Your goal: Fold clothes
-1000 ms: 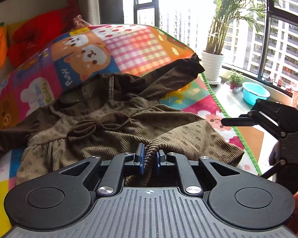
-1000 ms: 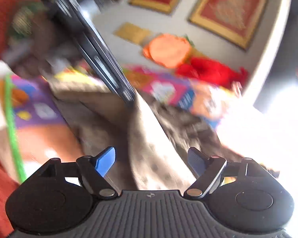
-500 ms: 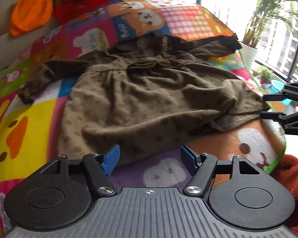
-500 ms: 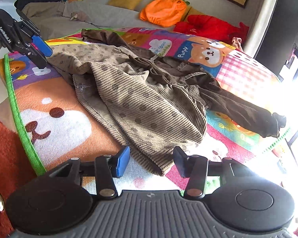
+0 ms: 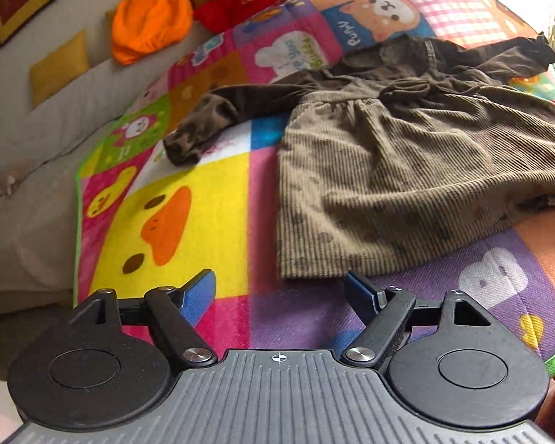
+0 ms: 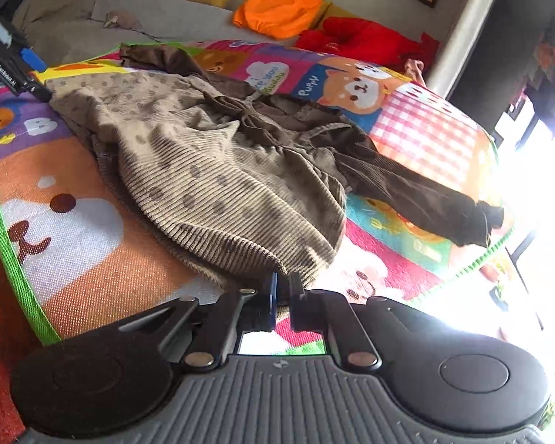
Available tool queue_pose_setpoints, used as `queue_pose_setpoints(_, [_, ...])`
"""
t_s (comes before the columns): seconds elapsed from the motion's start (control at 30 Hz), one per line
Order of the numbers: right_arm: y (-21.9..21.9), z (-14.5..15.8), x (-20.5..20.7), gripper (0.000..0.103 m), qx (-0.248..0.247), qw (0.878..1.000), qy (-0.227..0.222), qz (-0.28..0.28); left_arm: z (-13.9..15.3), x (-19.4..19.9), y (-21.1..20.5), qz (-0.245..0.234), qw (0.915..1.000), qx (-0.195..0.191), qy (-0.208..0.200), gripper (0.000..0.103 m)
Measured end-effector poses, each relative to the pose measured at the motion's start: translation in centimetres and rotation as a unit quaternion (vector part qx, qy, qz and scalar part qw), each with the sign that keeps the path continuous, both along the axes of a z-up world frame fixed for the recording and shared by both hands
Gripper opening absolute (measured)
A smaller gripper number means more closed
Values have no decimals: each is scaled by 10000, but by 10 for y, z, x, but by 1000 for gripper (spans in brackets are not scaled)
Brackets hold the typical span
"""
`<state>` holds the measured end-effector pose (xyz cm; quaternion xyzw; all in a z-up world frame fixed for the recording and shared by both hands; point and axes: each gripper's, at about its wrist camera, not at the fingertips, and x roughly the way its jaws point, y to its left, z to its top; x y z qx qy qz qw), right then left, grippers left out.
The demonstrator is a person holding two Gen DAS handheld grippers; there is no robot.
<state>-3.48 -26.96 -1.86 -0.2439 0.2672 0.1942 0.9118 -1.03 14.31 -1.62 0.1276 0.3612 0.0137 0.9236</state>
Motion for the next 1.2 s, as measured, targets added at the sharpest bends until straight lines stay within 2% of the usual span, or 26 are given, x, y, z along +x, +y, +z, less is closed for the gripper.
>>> queue_pose_setpoints(0.1, [-14, 2, -1, 5, 56, 9997, 107, -192, 2, -10, 12, 231, 9997, -81, -24, 81])
queue_pose_setpoints(0.17, [-20, -2, -4, 5, 76, 9995, 228, -216, 6, -15, 24, 321, 9988, -362, -50, 81])
queue_pose_setpoints(0.2, [-23, -3, -5, 5, 112, 9993, 287, -213, 10, -17, 32, 262, 9965, -793, -50, 81])
queue_pose_setpoints(0.23, [-26, -4, -6, 5, 147, 9991, 347, -211, 14, -18, 40, 140, 9899, -1412, -24, 84])
queue_pose_setpoints(0.3, [-33, -6, -8, 5, 219, 9985, 465, -205, 18, -14, 53, -77, 9646, -2637, 4, 91])
queue_pose_setpoints(0.33, [-36, -2, -8, 8, 351, 9981, 451, -234, 18, -8, 54, -88, 9568, -2906, 7, 92])
queue_pose_setpoints(0.37, [-39, 3, -7, 13, 499, 9975, 426, -268, 17, -1, 51, -29, 9554, -2953, 5, 92])
queue_pose_setpoints(0.4, [-42, 8, -5, 18, 692, 9964, 370, -335, 16, 8, 45, 63, 9605, -2782, 17, 92])
queue_pose_setpoints(0.47, [-47, 17, 5, 64, 1176, 9914, 359, -453, 10, 24, 33, 167, 9682, -2496, 67, 89])
queue_pose_setpoints(0.5, [-48, 18, 11, 71, 1473, 9869, 426, -493, 7, 32, 27, 191, 9712, -2373, 101, 83])
queue_pose_setpoints(0.53, [-50, 20, 18, 73, 1769, 9815, 494, -533, 5, 39, 22, 207, 9738, -2260, 135, 79])
queue_pose_setpoints(0.6, [-54, 23, 32, 73, 2355, 9679, 627, -611, 0, 46, 11, 120, 9769, -2121, 215, 60])
queue_pose_setpoints(0.67, [-49, 16, 46, 73, 2490, 9632, 718, -713, -1, 45, -1, -61, 9824, -1855, 198, 55])
queue_pose_setpoints(0.73, [-40, 6, 61, 73, 2446, 9628, 801, -821, -1, 41, -11, -305, 9860, -1621, 220, 37])
queue_pose_setpoints(0.8, [-34, -4, 73, 73, 2422, 9619, 950, -838, 0, 35, -14, -347, 9861, -1597, 296, 11])
queue_pose_setpoints(0.9, [-27, -14, 83, 73, 2311, 9634, 1102, -800, 3, 19, -13, -279, 9848, -1669, 397, 9])
queue_pose_setpoints(1.03, [-26, -16, 78, 78, 2153, 9687, 1073, -612, 7, -8, -11, -159, 9813, -1865, 456, 9])
queue_pose_setpoints(1.13, [-27, -18, 68, 82, 1938, 9750, 989, -451, 12, -22, -11, -140, 9811, -1860, 521, 9])
queue_pose_setpoints(1.2, [-27, -20, 64, 91, 1818, 9776, 989, -379, 19, -26, -10, -176, 9837, -1716, 513, 18])
